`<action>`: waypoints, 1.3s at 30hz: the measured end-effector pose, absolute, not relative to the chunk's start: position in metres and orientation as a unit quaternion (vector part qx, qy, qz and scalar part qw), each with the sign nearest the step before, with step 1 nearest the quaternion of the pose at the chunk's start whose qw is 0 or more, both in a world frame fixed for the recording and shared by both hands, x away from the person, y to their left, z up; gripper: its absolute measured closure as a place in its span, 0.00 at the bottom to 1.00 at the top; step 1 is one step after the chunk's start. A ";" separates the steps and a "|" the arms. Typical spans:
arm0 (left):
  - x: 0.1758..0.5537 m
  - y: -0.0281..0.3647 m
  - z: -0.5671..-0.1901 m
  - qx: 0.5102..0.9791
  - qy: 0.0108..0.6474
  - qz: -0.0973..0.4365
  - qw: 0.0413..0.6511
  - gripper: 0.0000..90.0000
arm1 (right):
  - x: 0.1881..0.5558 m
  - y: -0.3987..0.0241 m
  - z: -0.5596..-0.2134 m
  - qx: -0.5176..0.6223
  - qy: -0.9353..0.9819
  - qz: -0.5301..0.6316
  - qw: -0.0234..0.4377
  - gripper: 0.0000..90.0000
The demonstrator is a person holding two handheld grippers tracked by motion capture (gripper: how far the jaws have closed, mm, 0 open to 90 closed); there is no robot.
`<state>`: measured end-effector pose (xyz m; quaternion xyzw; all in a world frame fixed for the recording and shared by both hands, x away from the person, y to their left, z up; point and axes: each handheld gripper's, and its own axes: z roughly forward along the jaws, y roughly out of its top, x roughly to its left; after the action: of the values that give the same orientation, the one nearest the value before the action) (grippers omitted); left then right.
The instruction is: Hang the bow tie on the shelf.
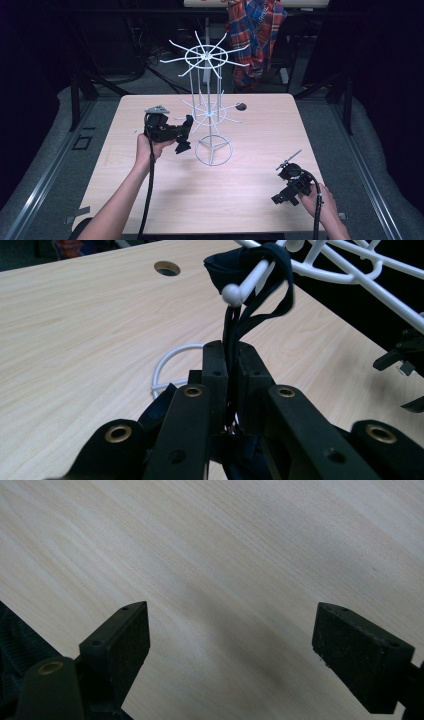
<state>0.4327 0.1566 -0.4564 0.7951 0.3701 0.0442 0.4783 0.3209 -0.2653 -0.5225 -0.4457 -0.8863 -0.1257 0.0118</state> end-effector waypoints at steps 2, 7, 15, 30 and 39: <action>0.433 0.156 -0.457 0.795 0.369 0.042 0.479 0.93 | 0.321 -0.265 -0.522 -0.445 -0.887 -0.123 0.013 0.17; 0.432 0.155 -0.459 0.795 0.370 0.045 0.479 0.91 | 0.321 -0.265 -0.522 -0.446 -0.887 -0.122 0.012 0.17; 0.433 0.154 -0.461 0.796 0.374 0.044 0.475 0.86 | 0.320 -0.266 -0.522 -0.453 -0.882 -0.126 0.011 0.17; 0.434 0.160 -0.463 0.794 0.384 0.043 0.470 0.72 | 0.321 -0.269 -0.521 -0.455 -0.881 -0.131 0.009 0.17; 0.432 0.171 -0.461 0.790 0.404 0.053 0.458 0.55 | 0.321 -0.270 -0.519 -0.452 -0.882 -0.130 0.004 0.17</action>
<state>0.4321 0.1714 -0.4614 0.7900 0.4038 0.0528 0.4584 0.3205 -0.2702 -0.5194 -0.4523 -0.8823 -0.1304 0.0036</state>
